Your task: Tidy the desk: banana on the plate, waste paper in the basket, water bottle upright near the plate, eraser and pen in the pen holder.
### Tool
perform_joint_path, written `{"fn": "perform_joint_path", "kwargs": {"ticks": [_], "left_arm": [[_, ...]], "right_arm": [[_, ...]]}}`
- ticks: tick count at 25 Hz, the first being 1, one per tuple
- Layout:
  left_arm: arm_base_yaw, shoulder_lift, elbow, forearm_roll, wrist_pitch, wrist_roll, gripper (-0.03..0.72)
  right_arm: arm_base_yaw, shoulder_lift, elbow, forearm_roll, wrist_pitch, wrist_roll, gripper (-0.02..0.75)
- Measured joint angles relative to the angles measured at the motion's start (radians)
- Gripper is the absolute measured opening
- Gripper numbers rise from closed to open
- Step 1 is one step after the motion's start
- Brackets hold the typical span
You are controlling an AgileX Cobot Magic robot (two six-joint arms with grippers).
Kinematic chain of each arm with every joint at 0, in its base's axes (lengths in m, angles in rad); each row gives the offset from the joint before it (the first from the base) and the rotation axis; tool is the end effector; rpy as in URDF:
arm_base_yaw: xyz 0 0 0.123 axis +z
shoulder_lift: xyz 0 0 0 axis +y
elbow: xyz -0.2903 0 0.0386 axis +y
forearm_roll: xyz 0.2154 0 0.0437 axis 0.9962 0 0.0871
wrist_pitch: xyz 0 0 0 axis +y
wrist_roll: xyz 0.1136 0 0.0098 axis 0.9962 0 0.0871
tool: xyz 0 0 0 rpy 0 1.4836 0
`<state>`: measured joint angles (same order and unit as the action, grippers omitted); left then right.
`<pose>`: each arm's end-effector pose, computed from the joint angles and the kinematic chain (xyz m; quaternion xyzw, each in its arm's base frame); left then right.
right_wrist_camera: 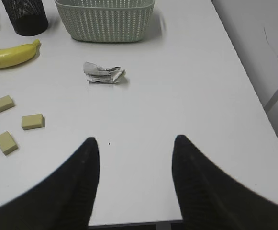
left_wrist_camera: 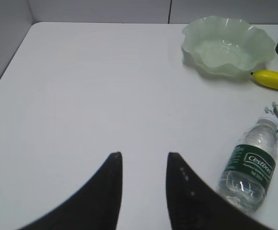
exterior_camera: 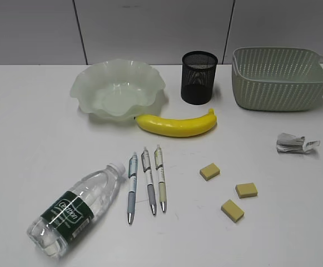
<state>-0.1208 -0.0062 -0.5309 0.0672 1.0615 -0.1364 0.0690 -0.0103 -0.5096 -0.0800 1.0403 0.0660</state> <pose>-0.0237 0.0096 0.2593 -0.0085 0.8431 -0.0356 0.5365 -0.0216 -0.0094 0.2558 0.0003 0.8419 -0.0036 0.5397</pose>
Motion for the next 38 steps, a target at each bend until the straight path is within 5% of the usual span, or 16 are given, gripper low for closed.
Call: {"fn": "perform_joint_path", "kwargs": {"ticks": [28,31,33,38], "left_arm": [[0.0,0.042,-0.006,-0.018,-0.006,0.032,0.237],[0.0,0.159,-0.027,-0.104,-0.105,0.161,0.242],[0.0,0.266,-0.029,-0.268,-0.274,0.303,0.244],[-0.007,0.719,-0.078,-0.759,-0.562,0.935,0.246]], "right_arm": [[0.0,0.0,0.0,0.0,0.0,0.0,0.402],[0.0,0.0,0.0,0.0,0.0,0.0,0.402],[0.0,0.0,0.0,0.0,0.0,0.0,0.402],[0.0,0.0,0.0,0.0,0.0,0.0,0.402]]}}
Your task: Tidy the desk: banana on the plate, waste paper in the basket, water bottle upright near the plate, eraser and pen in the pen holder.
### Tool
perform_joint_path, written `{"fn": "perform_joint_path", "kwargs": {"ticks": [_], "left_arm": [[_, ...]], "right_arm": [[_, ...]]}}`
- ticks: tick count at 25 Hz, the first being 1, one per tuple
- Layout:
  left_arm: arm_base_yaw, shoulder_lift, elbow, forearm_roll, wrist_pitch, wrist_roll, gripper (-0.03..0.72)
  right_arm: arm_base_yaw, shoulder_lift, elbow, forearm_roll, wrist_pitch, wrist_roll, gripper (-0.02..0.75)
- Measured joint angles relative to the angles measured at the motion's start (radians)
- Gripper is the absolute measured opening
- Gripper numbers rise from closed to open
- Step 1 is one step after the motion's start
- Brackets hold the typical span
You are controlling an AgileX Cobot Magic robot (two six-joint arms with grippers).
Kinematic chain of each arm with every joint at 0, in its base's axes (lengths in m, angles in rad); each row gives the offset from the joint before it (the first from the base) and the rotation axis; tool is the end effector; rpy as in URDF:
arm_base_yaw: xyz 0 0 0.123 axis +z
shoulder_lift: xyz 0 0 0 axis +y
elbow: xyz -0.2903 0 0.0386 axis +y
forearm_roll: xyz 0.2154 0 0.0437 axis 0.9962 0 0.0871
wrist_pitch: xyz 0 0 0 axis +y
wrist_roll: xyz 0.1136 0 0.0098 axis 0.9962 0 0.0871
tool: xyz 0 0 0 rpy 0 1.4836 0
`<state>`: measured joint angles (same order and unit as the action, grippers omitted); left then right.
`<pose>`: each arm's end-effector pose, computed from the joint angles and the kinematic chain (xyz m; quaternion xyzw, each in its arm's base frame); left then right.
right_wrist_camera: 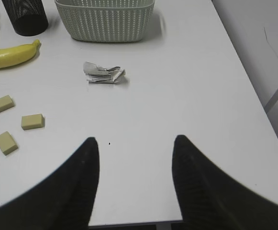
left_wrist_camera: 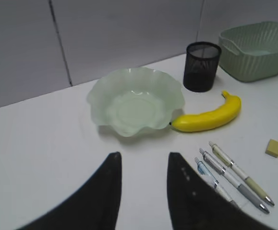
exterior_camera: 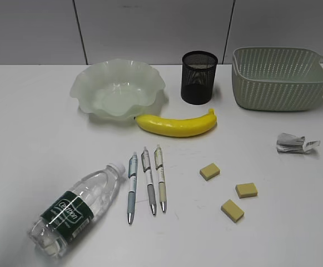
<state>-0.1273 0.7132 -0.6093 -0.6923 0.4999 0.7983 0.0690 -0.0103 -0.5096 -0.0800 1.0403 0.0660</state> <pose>0.1183 -0.0504 0.3194 0.2059 0.8059 -0.1184 0.5424 -0.0216 -0.0094 0.2558 0.0003 0.8419 -0.0036 0.5397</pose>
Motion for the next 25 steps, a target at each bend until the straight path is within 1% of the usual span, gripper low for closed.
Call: {"fn": "perform_joint_path", "kwargs": {"ticks": [1,2,3,5,6,8,9,12,14,15,17,19,25], "left_arm": [[-0.01,0.123,-0.03,-0.077,-0.003,0.122,0.247],[-0.025,0.225,-0.059,-0.131,-0.002,0.21,0.248],[-0.043,0.329,-0.097,-0.163,0.005,0.296,0.249],[-0.114,0.517,-0.199,-0.189,0.012,0.414,0.26],[-0.151,0.59,-0.248,-0.189,0.011,0.45,0.273],[-0.253,0.753,-0.373,-0.162,-0.014,0.51,0.317],[-0.306,0.829,-0.438,-0.122,-0.034,0.522,0.343],[-0.434,1.026,-0.608,0.018,-0.095,0.541,0.435],[-0.488,1.138,-0.705,0.074,-0.133,0.542,0.489],[-0.508,1.193,-0.756,0.083,-0.137,0.54,0.505],[-0.528,1.284,-0.843,0.093,-0.125,0.524,0.519],[-0.532,1.367,-0.922,0.096,-0.102,0.503,0.524],[-0.532,1.532,-1.059,0.092,-0.04,0.494,0.525]], "right_arm": [[0.0,0.0,0.0,0.0,0.0,0.0,0.402],[0.0,0.0,0.0,0.0,0.0,0.0,0.402],[0.0,0.0,0.0,0.0,0.0,0.0,0.402],[0.0,0.0,0.0,0.0,0.0,0.0,0.402],[0.0,0.0,0.0,0.0,0.0,0.0,0.402],[0.0,0.0,0.0,0.0,0.0,0.0,0.402],[0.0,0.0,0.0,0.0,0.0,0.0,0.402],[0.0,0.0,0.0,0.0,0.0,0.0,0.402],[0.0,0.0,0.0,0.0,0.0,0.0,0.402],[0.0,0.0,0.0,0.0,0.0,0.0,0.402],[0.0,0.0,0.0,0.0,0.0,0.0,0.402],[0.0,0.0,0.0,0.0,0.0,0.0,0.402],[0.0,0.0,0.0,0.0,0.0,0.0,0.402]]}}
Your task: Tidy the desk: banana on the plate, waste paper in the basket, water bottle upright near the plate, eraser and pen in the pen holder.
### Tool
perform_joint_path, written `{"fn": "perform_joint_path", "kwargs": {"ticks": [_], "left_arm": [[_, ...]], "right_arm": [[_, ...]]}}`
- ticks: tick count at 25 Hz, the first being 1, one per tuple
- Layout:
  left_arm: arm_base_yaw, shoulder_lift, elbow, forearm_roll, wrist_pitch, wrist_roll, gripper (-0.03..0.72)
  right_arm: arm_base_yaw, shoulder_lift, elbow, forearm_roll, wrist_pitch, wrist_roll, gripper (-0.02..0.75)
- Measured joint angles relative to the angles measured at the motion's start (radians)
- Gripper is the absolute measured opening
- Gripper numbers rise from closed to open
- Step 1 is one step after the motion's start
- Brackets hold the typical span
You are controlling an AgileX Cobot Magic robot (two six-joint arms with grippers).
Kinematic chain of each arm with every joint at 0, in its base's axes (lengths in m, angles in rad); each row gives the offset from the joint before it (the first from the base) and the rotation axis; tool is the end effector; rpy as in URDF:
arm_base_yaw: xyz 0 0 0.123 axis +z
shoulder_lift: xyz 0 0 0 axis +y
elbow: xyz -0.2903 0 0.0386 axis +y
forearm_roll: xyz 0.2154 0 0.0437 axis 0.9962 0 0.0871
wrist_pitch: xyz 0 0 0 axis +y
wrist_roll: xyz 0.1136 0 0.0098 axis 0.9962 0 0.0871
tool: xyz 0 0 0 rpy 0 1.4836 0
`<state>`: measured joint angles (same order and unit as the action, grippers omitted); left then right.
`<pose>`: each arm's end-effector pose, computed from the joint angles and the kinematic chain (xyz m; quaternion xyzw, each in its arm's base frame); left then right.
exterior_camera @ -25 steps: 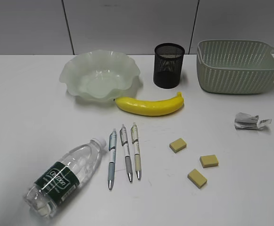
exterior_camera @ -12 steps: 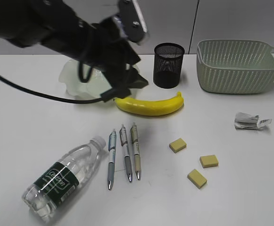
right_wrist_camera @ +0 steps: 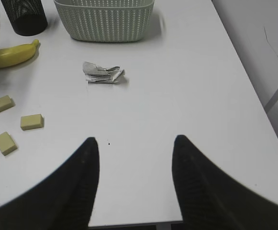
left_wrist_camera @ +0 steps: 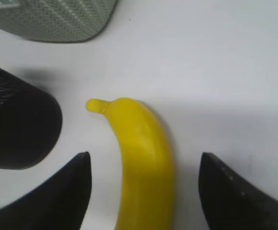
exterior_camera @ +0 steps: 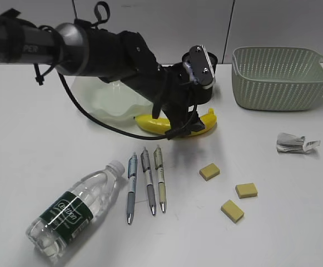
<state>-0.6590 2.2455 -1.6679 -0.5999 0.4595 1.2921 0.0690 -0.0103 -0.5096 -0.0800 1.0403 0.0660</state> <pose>0.3669 -0.3203 0.1596 0.6343 0.6857 -0.1046 0.3414 -0.0216 -0.0094 0.2558 0.0003 0.8419 -0.0036 0.5397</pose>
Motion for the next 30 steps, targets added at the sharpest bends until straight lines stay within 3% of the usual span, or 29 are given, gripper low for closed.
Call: {"fn": "perform_joint_path", "kwargs": {"ticks": [7,11,13,19,22,24,30], "left_arm": [[0.0,0.113,-0.046,0.008,0.015,-0.048,0.51],[0.0,0.124,-0.049,0.029,0.014,-0.12,0.335],[0.0,0.116,-0.049,0.013,0.017,-0.13,0.339],[-0.004,-0.033,-0.046,-0.236,0.013,-0.135,0.339],[0.011,-0.12,-0.048,-0.273,-0.016,-0.135,0.339],[0.058,-0.155,-0.049,-0.257,-0.028,-0.135,0.339],[0.302,-0.077,-0.053,-0.246,-0.012,-0.136,0.339]], "right_arm": [[0.0,0.0,0.0,0.0,0.0,0.0,0.402],[0.0,0.0,0.0,0.0,0.0,0.0,0.402],[0.0,0.0,0.0,0.0,0.0,0.0,0.402],[0.0,0.0,0.0,0.0,0.0,0.0,0.402],[0.0,0.0,0.0,0.0,0.0,0.0,0.402],[0.0,0.0,0.0,0.0,0.0,0.0,0.402],[0.0,0.0,0.0,0.0,0.0,0.0,0.402]]}}
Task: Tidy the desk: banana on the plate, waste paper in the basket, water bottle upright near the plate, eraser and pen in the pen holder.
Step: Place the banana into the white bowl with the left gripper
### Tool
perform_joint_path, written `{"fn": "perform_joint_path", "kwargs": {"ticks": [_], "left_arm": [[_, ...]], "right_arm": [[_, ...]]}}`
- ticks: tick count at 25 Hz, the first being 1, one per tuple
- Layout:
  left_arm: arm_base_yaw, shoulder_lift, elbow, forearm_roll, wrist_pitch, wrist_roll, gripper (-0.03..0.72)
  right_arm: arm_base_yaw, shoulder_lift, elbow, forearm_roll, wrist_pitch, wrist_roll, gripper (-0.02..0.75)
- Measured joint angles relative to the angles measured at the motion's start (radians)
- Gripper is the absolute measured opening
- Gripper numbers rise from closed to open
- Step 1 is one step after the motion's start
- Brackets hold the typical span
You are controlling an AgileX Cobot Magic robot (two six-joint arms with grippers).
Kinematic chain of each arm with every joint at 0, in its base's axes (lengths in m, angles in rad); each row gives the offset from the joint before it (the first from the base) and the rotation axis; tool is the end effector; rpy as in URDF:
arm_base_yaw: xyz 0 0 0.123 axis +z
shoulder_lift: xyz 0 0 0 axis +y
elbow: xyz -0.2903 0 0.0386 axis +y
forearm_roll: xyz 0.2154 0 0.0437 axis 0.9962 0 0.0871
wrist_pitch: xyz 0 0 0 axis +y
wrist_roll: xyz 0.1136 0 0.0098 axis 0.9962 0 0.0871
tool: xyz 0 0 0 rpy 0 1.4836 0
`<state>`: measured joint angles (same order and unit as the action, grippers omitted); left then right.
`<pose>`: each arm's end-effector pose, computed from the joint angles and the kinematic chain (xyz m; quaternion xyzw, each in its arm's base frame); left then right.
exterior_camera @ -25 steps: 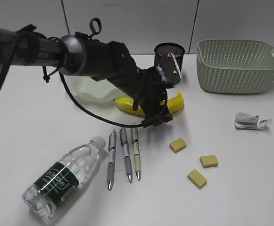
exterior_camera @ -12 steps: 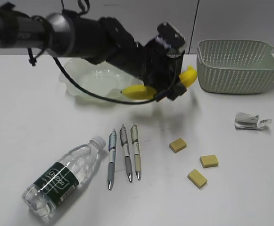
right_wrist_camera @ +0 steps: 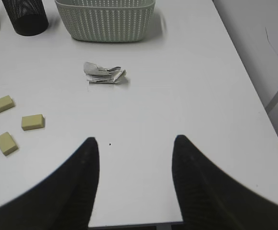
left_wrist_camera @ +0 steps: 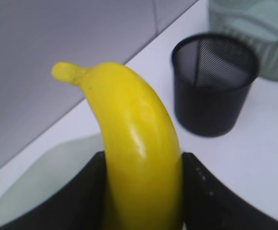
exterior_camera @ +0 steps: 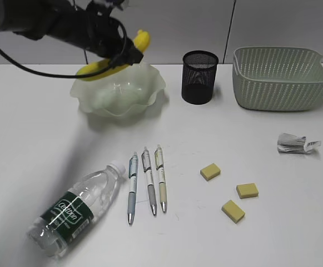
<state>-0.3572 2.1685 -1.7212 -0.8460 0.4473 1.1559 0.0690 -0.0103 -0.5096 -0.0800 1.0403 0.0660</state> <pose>0.4489 -0.2070 0.2206 0.3792 0.8058 -0.1468 0.4306 -0.0216 -0.0094 0.2558 0.0003 0.8419 -0.0036 0.5397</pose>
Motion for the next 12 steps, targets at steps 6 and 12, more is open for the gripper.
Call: {"fn": "perform_joint_path", "kwargs": {"ticks": [6,12], "left_arm": [[0.033,0.114,0.007,-0.005,0.003,-0.001,0.339],[0.033,0.122,0.007,-0.012,-0.036,-0.001,0.492]], "right_arm": [[0.0,0.0,0.0,0.0,0.0,0.0,0.402],[0.0,0.0,0.0,0.0,0.0,0.0,0.402]]}}
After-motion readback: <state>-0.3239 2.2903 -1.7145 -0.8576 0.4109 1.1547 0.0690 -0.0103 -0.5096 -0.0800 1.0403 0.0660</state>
